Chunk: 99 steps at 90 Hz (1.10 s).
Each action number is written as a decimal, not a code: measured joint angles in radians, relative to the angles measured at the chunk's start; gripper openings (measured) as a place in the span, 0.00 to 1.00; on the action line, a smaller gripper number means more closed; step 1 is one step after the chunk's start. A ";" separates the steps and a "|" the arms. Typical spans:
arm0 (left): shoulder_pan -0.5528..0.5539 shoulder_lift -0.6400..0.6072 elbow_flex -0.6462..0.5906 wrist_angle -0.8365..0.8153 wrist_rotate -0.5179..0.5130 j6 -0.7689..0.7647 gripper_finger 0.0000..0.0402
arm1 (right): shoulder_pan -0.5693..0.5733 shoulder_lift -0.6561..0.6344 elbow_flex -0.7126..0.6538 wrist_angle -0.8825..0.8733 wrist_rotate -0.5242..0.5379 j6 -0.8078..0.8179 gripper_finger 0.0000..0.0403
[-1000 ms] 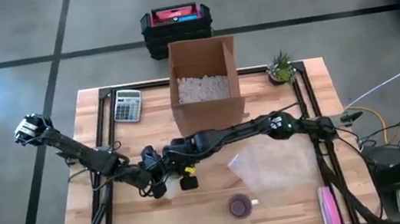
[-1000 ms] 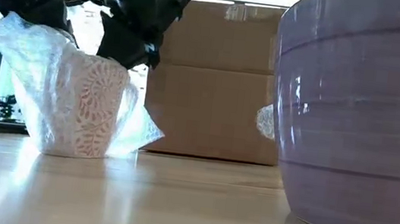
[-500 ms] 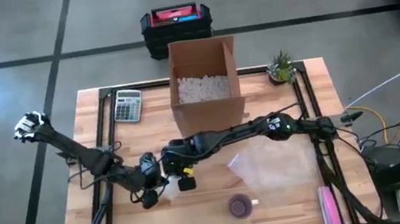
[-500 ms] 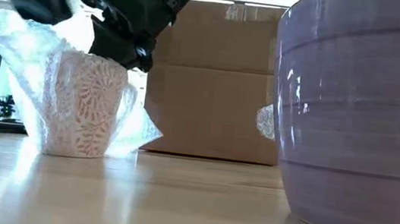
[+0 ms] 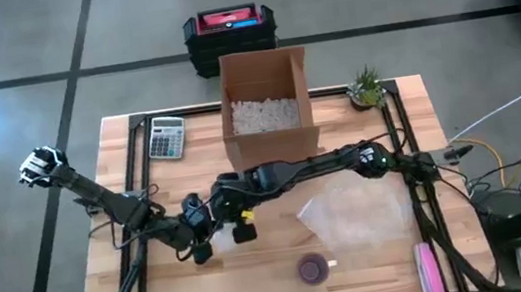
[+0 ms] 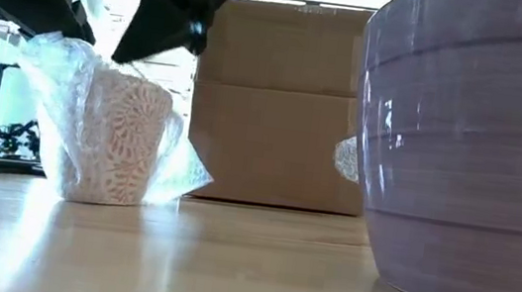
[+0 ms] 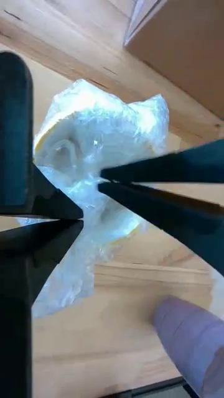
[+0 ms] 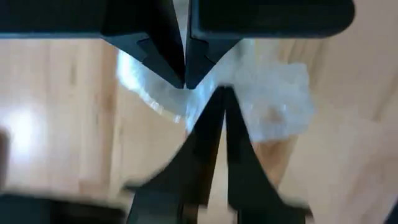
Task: Wrap mug
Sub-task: Wrap the yellow mug with bubble wrap
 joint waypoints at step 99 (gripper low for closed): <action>0.050 0.019 -0.005 -0.016 0.003 0.026 0.00 | -0.002 0.066 -0.003 -0.064 -0.011 0.016 0.00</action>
